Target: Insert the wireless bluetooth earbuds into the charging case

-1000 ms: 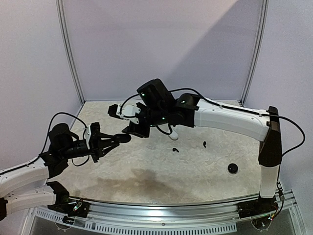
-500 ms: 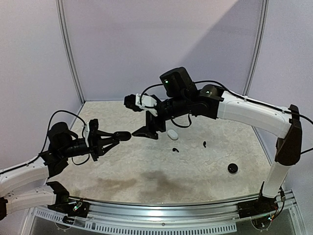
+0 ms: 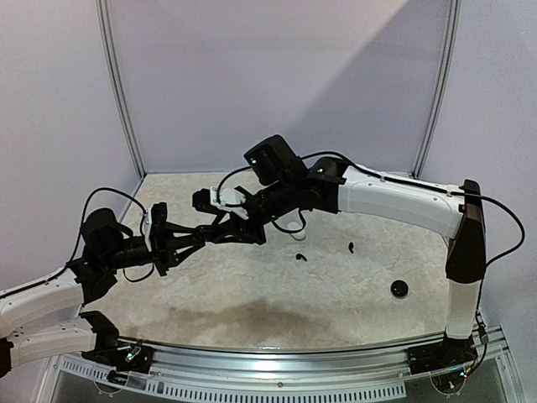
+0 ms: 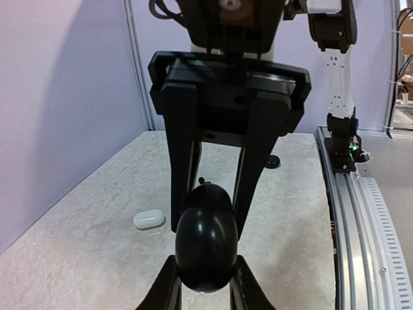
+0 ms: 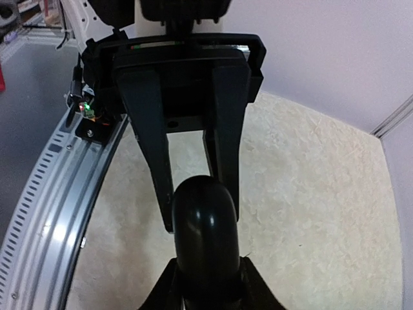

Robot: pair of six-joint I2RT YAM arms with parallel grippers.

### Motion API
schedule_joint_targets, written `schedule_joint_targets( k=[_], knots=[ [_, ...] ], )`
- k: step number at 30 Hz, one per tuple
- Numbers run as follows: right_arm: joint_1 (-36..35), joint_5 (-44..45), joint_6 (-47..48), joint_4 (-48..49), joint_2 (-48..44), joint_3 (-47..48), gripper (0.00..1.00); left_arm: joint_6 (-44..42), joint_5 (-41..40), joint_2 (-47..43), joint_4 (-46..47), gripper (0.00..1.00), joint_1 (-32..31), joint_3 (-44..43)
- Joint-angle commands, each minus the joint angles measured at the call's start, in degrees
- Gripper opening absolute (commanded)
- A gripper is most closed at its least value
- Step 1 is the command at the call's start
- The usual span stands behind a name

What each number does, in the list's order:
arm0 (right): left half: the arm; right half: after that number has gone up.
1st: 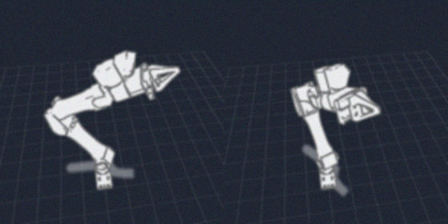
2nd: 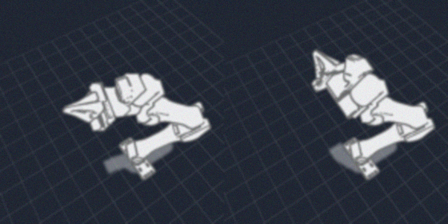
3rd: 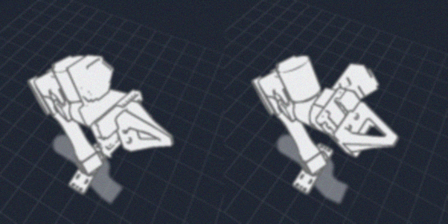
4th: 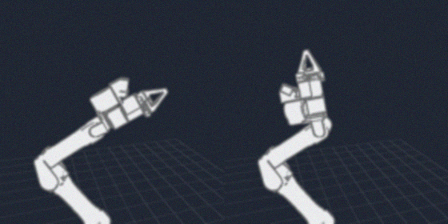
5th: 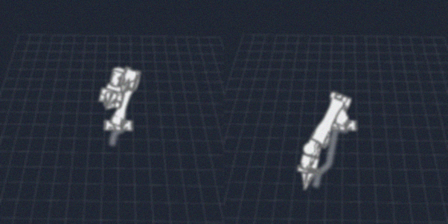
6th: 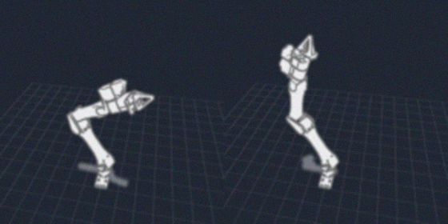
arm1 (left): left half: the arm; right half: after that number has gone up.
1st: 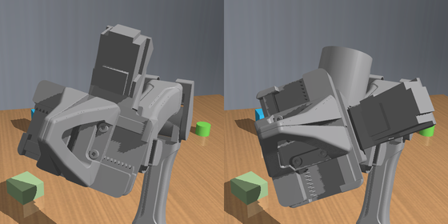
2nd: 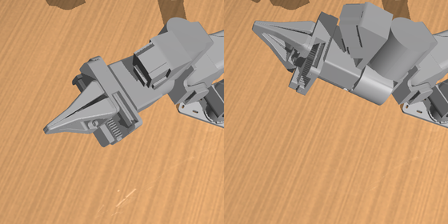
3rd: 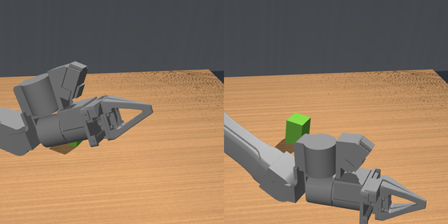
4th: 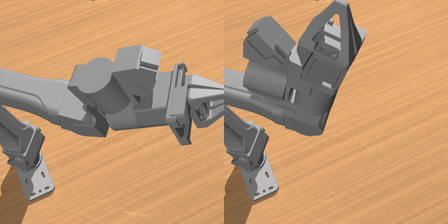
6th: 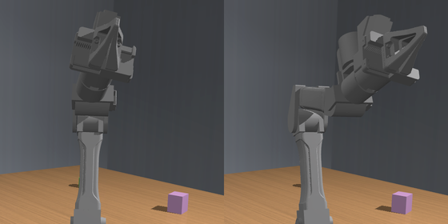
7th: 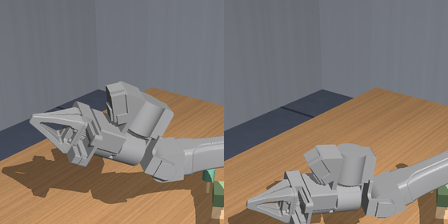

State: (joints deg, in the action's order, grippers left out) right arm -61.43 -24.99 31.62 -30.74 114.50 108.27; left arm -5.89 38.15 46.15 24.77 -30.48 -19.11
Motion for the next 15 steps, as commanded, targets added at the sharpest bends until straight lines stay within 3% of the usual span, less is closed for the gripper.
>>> schedule_joint_targets(
  k=[1,5,6,7,8,9,15],
  knots=[
    [0.2,-1.6,-1.1,-0.4,0.5,1.2,0.19,0.4,-0.2,0.4,1.2,0.00,-1.1,-1.4],
    [0.6,-1.7,-1.4,-0.9,0.0,1.2,0.01,0.8,-1.8,0.5,1.2,0.00,-1.2,-1.0],
    [1.4,-1.3,-2.2,-0.7,-0.1,1.2,0.00,1.2,-3.5,0.5,1.2,0.14,-1.3,-0.6],
    [2.2,-0.7,-3.2,-0.7,-0.1,1.4,0.00,1.8,-5.5,0.5,1.3,0.46,-1.4,-0.4],
    [3.3,0.2,-5.2,-0.8,-0.1,1.5,0.00,2.4,-7.7,0.4,1.6,0.87,-1.4,0.0],
    [4.8,1.5,-6.6,-0.8,-0.1,1.4,0.00,2.4,-9.2,0.5,1.7,0.97,-1.4,0.3],
    [19.1,7.1,-23.5,-8.8,2.6,4.0,0.00,2.9,-14.6,-0.2,0.9,0.99,-1.4,2.4]
  ],
)
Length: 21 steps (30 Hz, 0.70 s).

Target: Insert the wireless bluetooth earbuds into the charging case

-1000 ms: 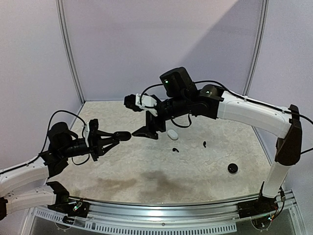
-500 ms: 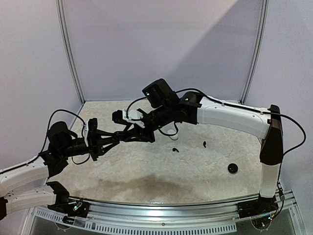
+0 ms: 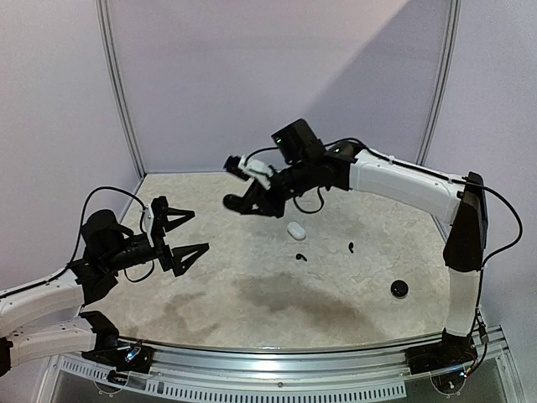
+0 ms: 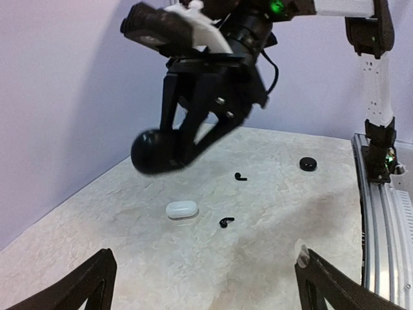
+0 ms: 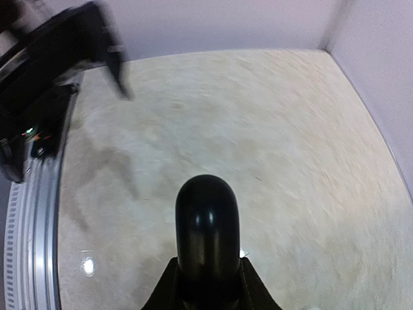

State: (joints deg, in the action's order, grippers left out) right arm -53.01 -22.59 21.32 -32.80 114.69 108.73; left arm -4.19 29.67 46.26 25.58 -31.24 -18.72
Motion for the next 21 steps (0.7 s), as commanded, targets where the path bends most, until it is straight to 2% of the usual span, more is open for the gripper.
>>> schedule_joint_targets(
  k=[1,5,8,12,15,21],
  knots=[
    [12.6,4.5,-14.8,-9.7,3.5,4.5,0.00,1.5,-7.4,-0.4,0.1,0.99,-0.7,2.5],
    [16.9,-1.4,-18.5,-17.0,9.4,5.5,0.03,1.3,-10.2,-0.8,0.2,0.99,-0.7,4.2],
    [16.0,-3.5,-17.0,-16.5,10.9,4.1,0.03,0.6,-9.6,-1.0,0.7,0.99,-0.7,5.4],
    [14.5,-9.6,-17.5,-15.3,16.1,8.3,0.03,1.6,-10.4,-0.9,0.5,0.99,-0.7,6.4],
    [12.9,-10.3,-20.4,-13.0,19.3,10.1,0.03,1.6,-10.8,-1.3,0.7,0.99,-0.7,7.0],
    [12.1,-9.1,-25.3,-14.3,26.3,12.9,0.13,1.6,-11.1,-1.8,1.0,0.99,-0.7,7.6]
  ],
)
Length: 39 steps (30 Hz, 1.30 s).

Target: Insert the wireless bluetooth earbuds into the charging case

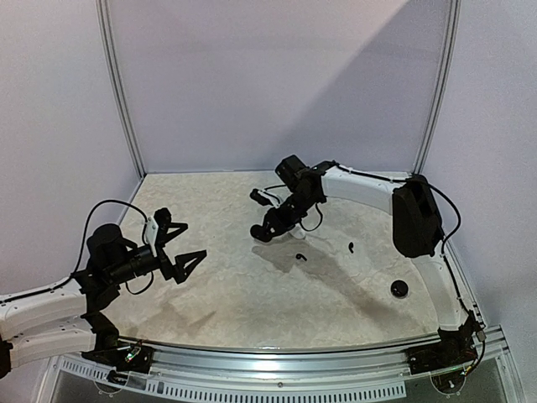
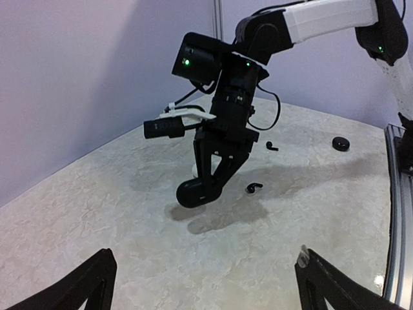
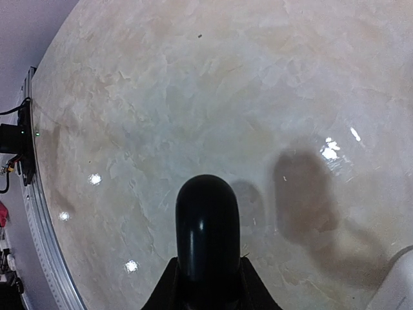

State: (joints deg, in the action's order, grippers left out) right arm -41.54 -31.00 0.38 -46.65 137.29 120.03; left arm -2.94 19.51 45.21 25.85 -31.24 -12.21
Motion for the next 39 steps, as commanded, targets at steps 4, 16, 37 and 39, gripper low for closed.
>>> schedule_joint_targets(
  k=[4,16,37,39],
  knots=[
    [0.7,0.4,-5.1,-0.8,5.1,1.6,0.19,0.4,-0.8,-0.8,1.2,0.99,-0.7,1.3],
    [0.7,5.4,-5.0,-2.7,4.5,3.8,0.54,0.5,-0.9,-1.2,1.2,0.99,-0.7,1.2],
    [11.1,43.9,-15.5,-21.5,-31.7,-35.8,0.78,-0.7,1.8,-2.3,2.5,0.99,-0.7,2.5],
    [14.1,42.8,-20.2,-22.4,-32.9,-40.5,0.78,-0.7,1.9,-2.3,2.4,0.99,-0.7,2.5]
  ],
)
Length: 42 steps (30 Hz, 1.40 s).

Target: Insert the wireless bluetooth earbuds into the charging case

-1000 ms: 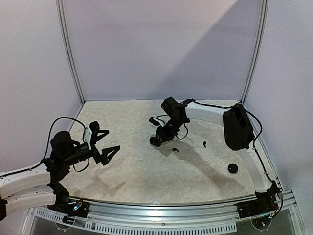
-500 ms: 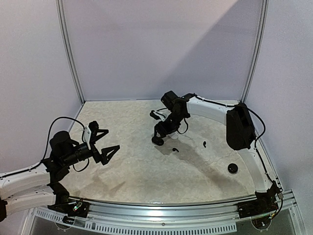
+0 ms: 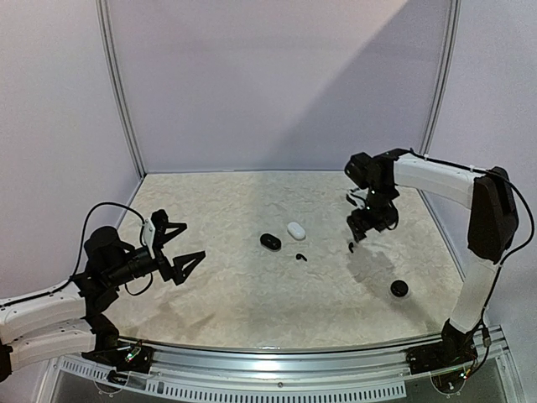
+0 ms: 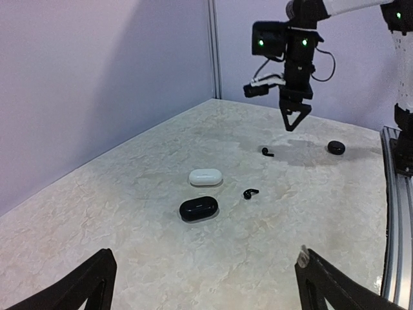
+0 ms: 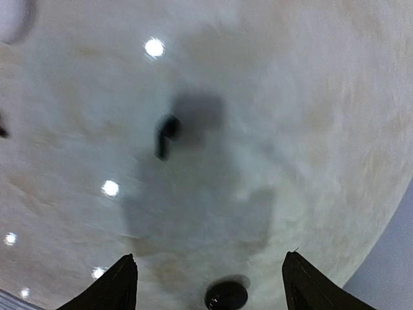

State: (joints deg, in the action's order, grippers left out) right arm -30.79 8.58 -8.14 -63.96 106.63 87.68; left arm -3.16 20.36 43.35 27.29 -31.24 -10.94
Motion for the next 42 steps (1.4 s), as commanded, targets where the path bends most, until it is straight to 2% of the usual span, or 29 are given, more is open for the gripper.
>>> schedule_joint_targets(
  k=[1,9,16,24,29,33,39,42],
  knots=[
    [4.5,1.1,-12.8,-4.5,-2.5,-10.3,0.78,-0.6,1.0,-0.4,0.8,0.99,-0.7,1.3],
    [6.7,-6.0,-16.5,1.3,-3.8,-19.5,0.81,-1.2,1.6,-0.4,-0.1,0.99,-0.7,1.2],
    [7.2,-5.2,-19.1,2.0,-5.7,-26.0,0.82,-1.2,2.3,0.4,0.2,0.99,-0.7,1.4],
    [8.7,-4.7,-21.7,3.4,-7.7,-29.3,0.82,-1.2,2.3,0.3,0.0,0.99,-0.7,1.3],
    [9.4,-6.1,-21.5,6.7,-9.1,-31.9,0.74,-1.2,2.6,0.2,0.0,0.99,-0.7,1.4],
    [9.6,-6.2,-21.3,8.1,-8.8,-33.0,0.72,-1.3,2.4,0.1,-0.1,0.99,-0.7,1.3],
    [9.7,-7.9,-21.1,8.8,-8.8,-34.2,0.51,-1.3,2.5,0.0,-0.1,0.99,-0.7,1.3],
    [9.7,-8.0,-21.0,8.4,-9.5,-33.9,0.47,-1.3,2.6,0.0,-0.2,0.99,-0.7,1.3]
  ],
)
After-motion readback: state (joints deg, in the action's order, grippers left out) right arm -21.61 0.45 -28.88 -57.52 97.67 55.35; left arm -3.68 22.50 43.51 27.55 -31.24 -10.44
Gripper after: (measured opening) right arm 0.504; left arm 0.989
